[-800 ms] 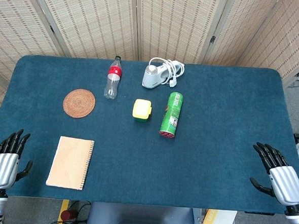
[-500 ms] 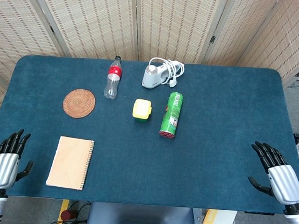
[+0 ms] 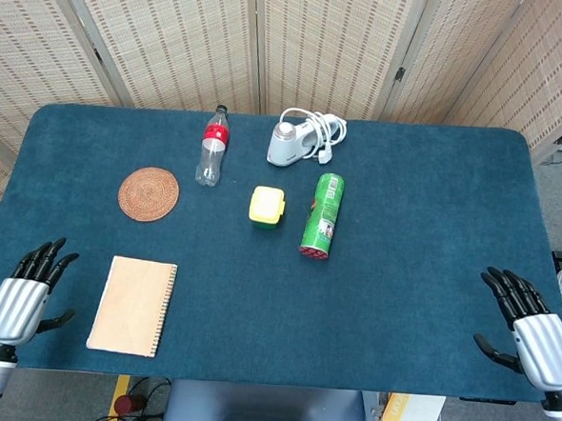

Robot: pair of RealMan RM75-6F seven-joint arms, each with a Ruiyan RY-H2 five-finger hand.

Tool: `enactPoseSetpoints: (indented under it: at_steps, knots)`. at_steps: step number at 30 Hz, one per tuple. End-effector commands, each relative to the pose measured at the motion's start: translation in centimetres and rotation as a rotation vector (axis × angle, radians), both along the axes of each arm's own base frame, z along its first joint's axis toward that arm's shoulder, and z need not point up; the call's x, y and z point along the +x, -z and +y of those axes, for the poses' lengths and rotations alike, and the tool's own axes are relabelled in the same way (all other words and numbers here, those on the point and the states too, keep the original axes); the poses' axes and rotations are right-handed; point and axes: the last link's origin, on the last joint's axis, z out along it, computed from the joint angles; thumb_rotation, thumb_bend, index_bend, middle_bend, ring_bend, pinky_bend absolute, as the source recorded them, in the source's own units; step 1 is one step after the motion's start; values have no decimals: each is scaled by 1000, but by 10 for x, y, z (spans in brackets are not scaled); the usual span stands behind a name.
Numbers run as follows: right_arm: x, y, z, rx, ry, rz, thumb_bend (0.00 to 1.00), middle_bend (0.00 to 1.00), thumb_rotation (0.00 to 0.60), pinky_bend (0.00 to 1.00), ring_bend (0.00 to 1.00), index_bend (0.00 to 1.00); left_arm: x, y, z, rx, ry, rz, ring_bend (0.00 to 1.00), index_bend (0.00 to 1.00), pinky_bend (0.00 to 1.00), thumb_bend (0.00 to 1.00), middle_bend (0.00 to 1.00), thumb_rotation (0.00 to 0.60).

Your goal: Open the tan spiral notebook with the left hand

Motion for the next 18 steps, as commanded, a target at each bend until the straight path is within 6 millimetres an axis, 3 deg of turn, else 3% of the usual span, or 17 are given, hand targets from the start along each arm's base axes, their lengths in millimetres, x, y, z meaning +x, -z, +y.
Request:
enactPoseSetpoints:
  at_steps: [1, 18]
  knots:
    - [0, -1, 2, -2, -2, -2, 265, 99, 600, 114, 50, 19, -10, 6, 17, -103, 81, 15, 26, 203, 162, 156, 43, 600]
    - [1, -6, 9, -23, -4, 2, 265, 99, 600, 114, 50, 19, -59, 23, 62, -168, 170, 94, 27, 185, 161, 129, 49, 600]
